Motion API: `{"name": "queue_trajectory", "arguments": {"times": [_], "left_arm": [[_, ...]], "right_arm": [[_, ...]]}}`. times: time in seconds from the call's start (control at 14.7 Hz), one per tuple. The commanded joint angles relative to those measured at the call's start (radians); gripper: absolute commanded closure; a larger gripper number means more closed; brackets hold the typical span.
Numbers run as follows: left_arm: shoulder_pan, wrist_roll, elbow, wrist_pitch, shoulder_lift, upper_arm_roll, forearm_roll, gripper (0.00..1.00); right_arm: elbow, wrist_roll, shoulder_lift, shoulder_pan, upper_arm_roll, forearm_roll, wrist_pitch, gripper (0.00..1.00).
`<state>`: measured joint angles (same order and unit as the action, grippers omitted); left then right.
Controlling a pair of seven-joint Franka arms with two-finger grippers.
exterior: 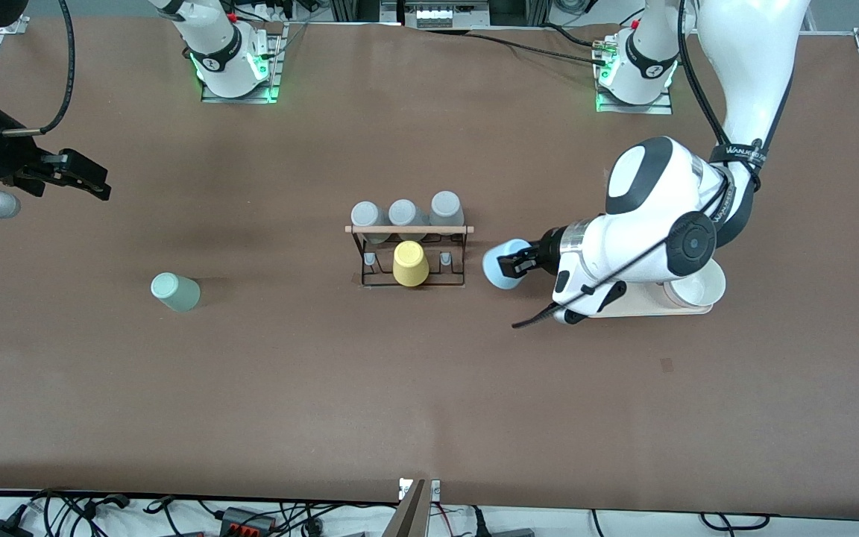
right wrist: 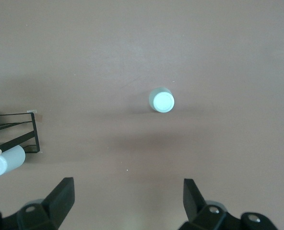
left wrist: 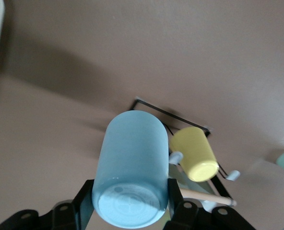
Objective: Hang scattered cups on rack with three cups
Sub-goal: 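Hang the blue cup on the rack while the right gripper reaches the green cup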
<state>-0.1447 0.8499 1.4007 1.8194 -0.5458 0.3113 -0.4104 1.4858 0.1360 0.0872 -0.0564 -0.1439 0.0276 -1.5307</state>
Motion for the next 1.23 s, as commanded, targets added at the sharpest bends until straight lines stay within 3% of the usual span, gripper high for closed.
{"name": "queue_trajectory", "arguments": {"times": [0.0, 0.54, 0.68, 0.88, 1.16], "left_arm": [[-0.044, 0.055, -0.032, 0.014, -0.026, -0.001, -0.041, 0.99], [-0.125, 0.101, -0.022, 0.104, -0.065, -0.005, -0.038, 0.98], [-0.141, 0.101, -0.019, 0.124, -0.078, -0.003, -0.036, 0.98], [-0.161, 0.097, -0.016, 0.169, -0.098, -0.009, -0.028, 0.96], [-0.187, 0.1, -0.016, 0.169, -0.112, -0.003, 0.133, 0.92]], "right_arm": [[0.005, -0.006, -0.001, 0.0, -0.002, -0.001, 0.0, 0.0], [0.007, -0.044, 0.198, -0.014, 0.001, 0.008, -0.087, 0.0], [0.023, -0.058, 0.248, -0.014, 0.001, 0.06, -0.147, 0.0], [0.141, -0.12, 0.282, -0.062, 0.003, 0.086, -0.309, 0.0], [0.296, -0.151, 0.293, -0.092, 0.003, 0.111, -0.495, 0.0]]}}
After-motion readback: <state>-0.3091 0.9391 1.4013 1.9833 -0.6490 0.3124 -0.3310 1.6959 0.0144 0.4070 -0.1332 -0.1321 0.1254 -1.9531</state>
